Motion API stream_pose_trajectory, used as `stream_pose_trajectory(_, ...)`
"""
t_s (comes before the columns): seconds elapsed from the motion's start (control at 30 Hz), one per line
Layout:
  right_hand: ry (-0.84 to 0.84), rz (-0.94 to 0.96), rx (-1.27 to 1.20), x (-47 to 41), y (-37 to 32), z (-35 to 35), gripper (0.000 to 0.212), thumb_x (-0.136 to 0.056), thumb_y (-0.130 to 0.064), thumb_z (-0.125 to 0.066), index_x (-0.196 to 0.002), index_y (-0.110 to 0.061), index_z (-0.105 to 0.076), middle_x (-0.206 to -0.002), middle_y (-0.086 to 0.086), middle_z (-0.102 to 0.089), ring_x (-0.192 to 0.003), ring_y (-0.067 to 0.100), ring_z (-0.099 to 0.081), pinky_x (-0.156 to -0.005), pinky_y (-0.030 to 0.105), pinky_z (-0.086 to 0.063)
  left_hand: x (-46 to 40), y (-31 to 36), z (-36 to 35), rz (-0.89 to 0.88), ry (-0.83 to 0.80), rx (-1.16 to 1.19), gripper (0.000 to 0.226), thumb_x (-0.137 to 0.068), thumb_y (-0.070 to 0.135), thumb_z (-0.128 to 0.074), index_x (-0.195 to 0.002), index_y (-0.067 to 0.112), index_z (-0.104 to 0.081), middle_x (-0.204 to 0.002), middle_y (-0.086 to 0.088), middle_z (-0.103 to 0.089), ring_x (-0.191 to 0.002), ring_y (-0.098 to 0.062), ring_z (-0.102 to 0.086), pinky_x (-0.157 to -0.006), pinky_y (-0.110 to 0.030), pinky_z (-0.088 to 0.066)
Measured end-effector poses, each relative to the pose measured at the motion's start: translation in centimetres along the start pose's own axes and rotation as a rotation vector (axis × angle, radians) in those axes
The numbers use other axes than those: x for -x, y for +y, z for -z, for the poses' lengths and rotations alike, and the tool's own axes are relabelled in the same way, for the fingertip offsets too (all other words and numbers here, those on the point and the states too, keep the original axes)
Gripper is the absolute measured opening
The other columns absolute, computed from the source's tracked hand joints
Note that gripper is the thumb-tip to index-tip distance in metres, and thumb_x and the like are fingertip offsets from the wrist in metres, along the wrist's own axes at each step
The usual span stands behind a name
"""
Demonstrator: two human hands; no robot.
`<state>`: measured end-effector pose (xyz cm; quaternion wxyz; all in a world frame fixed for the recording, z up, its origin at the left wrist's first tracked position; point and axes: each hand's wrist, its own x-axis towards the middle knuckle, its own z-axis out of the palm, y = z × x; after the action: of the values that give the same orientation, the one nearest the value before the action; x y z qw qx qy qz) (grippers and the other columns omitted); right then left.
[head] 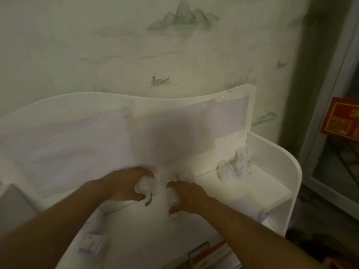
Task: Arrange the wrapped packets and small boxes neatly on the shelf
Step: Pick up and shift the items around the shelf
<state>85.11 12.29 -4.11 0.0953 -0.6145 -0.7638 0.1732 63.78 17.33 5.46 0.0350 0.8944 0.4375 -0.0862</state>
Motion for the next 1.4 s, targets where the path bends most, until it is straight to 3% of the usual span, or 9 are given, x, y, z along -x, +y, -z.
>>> stream_pose_trajectory(0.23, 0.016, 0.027, 0.121, -0.8, 0.3, -0.8, 0.094, -0.067, -0.056, -0.077, -0.144, -0.036, -0.026, -0.148, 0.012, -0.021, -0.122, 0.041, -0.047, -0.099, 0.048, -0.045, 0.1, -0.6, -0.9, -0.005, 0.067, 0.021, 0.077, -0.074, 0.062, -0.067, -0.14, 0.048, -0.03, -0.146, 0.023, -0.035, -0.132, -0.004, -0.038, -0.102, -0.018, -0.029)
stream_pose_trajectory(0.4, 0.01, 0.019, 0.106, 0.2, 1.2, 0.8, 0.113, -0.061, -0.061, -0.079, -0.147, -0.042, -0.007, -0.146, 0.014, -0.027, -0.12, 0.04, -0.05, -0.096, 0.049, -0.048, -1.4, 0.9, -0.2, -0.07, 0.093, 0.052, 0.077, -0.072, 0.067, -0.065, -0.139, 0.05, -0.03, -0.142, 0.027, -0.034, -0.13, -0.002, -0.04, -0.106, -0.023, -0.036)
stream_pose_trajectory(0.5, 0.085, 0.011, 0.11, 1.3, 3.0, 3.0, 0.094, -0.071, -0.06, -0.073, -0.146, -0.034, -0.023, -0.133, 0.01, -0.046, -0.115, 0.033, -0.054, -0.091, 0.046, -0.049, -2.8, 2.7, 0.9, -0.121, 0.111, 0.057, 0.072, -0.074, 0.066, -0.065, -0.136, 0.051, -0.031, -0.14, 0.025, -0.038, -0.128, -0.002, -0.043, -0.105, -0.022, -0.037)
stream_pose_trajectory(0.6, 0.102, -0.023, 0.155, 2.9, 5.9, 5.9, 0.061, -0.084, -0.051, -0.065, -0.137, -0.028, -0.045, -0.129, 0.005, -0.052, -0.118, 0.027, -0.051, -0.091, 0.039, -0.046, -4.7, 5.2, 2.1, -0.162, 0.158, 0.077, 0.069, -0.079, 0.058, -0.067, -0.139, 0.044, -0.036, -0.14, 0.022, -0.04, -0.123, -0.002, -0.045, -0.102, -0.02, -0.037)
stream_pose_trajectory(0.67, 0.098, -0.074, 0.169, 4.0, 8.1, 7.7, 0.053, -0.088, -0.046, -0.061, -0.135, -0.027, -0.048, -0.129, 0.005, -0.052, -0.119, 0.025, -0.051, -0.091, 0.036, -0.046, -6.0, 7.2, 2.6, -0.203, 0.168, 0.098, 0.067, -0.081, 0.055, -0.067, -0.139, 0.043, -0.036, -0.142, 0.02, -0.041, -0.122, -0.004, -0.046, -0.103, -0.024, -0.04)
stream_pose_trajectory(0.97, 0.131, -0.246, 0.178, 8.5, 15.1, 12.3, 0.053, -0.087, -0.046, -0.062, -0.135, -0.03, -0.049, -0.133, -0.002, -0.054, -0.118, 0.019, -0.053, -0.096, 0.036, -0.048, -11.6, 14.7, 0.6, -0.285, 0.109, 0.178, 0.075, -0.079, 0.049, -0.072, -0.142, 0.036, -0.032, -0.139, 0.012, -0.045, -0.119, -0.012, -0.05, -0.098, -0.027, -0.044)
stream_pose_trajectory(1.1, 0.154, -0.28, 0.165, 10.6, 17.7, 13.5, 0.049, -0.087, -0.044, -0.063, -0.132, -0.029, -0.052, -0.131, -0.004, -0.056, -0.116, 0.017, -0.054, -0.099, 0.033, -0.046, -14.0, 17.9, -1.3, -0.28, 0.085, 0.157, 0.075, -0.075, 0.055, -0.072, -0.138, 0.035, -0.037, -0.14, 0.012, -0.045, -0.119, -0.014, -0.05, -0.098, -0.031, -0.045)
stream_pose_trajectory(1.23, 0.217, -0.318, 0.159, 12.1, 19.8, 14.5, 0.041, -0.09, -0.044, -0.059, -0.128, -0.029, -0.056, -0.126, -0.005, -0.06, -0.11, 0.016, -0.057, -0.093, 0.029, -0.047, -16.1, 20.9, -3.6, -0.253, 0.111, 0.068, 0.078, -0.071, 0.07, -0.065, -0.137, 0.039, -0.038, -0.14, 0.014, -0.046, -0.121, -0.013, -0.05, -0.101, -0.033, -0.043)
stream_pose_trajectory(1.4, 0.237, -0.363, 0.165, 13.5, 21.7, 14.9, 0.041, -0.091, -0.046, -0.057, -0.128, -0.03, -0.055, -0.122, -0.006, -0.062, -0.106, 0.016, -0.06, -0.091, 0.034, -0.053, -18.9, 24.3, -5.2, -0.295, 0.16, 0.059, 0.075, -0.077, 0.064, -0.064, -0.141, 0.034, -0.038, -0.146, 0.007, -0.039, -0.127, -0.016, -0.044, -0.104, -0.035, -0.039)
